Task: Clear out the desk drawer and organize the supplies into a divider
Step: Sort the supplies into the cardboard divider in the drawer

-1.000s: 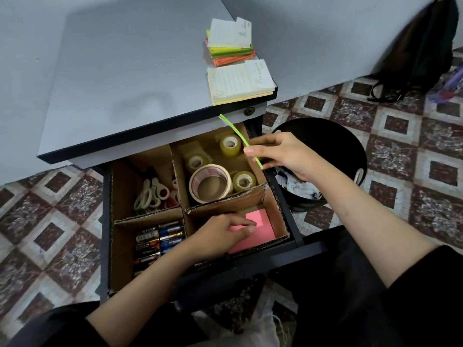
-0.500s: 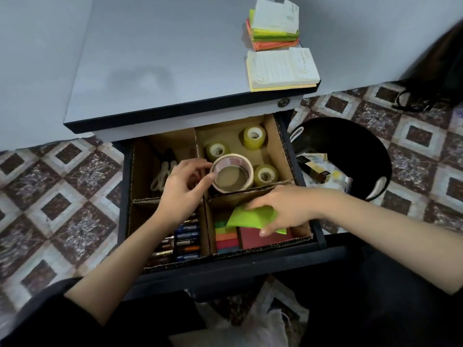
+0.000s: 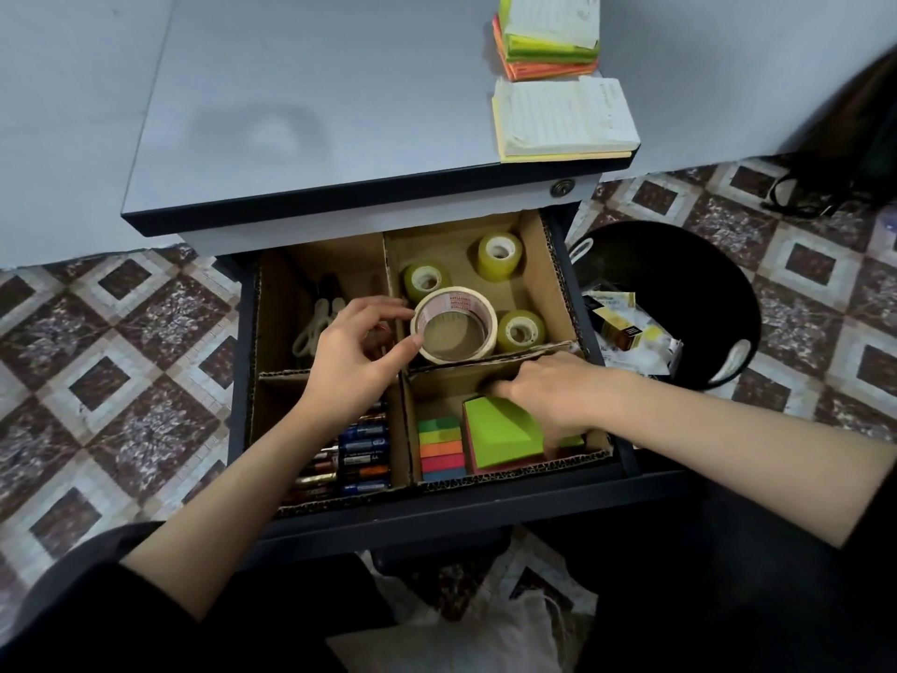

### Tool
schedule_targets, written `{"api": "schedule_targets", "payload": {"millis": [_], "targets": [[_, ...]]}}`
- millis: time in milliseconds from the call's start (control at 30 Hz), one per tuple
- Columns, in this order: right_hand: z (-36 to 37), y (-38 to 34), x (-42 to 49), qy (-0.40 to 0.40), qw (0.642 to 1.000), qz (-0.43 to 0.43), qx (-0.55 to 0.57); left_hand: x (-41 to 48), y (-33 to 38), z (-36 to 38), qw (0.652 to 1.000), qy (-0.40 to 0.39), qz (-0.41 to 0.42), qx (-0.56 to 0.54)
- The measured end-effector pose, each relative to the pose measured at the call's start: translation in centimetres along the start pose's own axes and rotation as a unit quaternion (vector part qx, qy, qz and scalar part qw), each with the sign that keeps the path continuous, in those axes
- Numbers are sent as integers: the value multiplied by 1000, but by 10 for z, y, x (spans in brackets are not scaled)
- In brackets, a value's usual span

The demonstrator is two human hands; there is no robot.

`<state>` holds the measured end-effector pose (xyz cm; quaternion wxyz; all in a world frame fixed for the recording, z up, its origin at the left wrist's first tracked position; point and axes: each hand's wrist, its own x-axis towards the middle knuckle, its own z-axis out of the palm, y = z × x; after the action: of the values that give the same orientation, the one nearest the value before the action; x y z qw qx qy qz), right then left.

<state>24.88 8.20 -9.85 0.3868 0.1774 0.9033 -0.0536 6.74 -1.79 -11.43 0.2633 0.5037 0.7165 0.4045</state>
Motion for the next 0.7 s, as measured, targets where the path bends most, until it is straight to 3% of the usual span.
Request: {"api": "schedule_targets", "payload": {"millis": [200,367,700], "targets": [[1,6,-3,26,998,-10,-47,-1,3,1,1000,3,5,17],[9,5,-4,47,999,3,19,-1,4,1,1000,3,4,1],[5,-5,-10,25,998,15,49,0,6,0,1000,-6,-11,12]]}}
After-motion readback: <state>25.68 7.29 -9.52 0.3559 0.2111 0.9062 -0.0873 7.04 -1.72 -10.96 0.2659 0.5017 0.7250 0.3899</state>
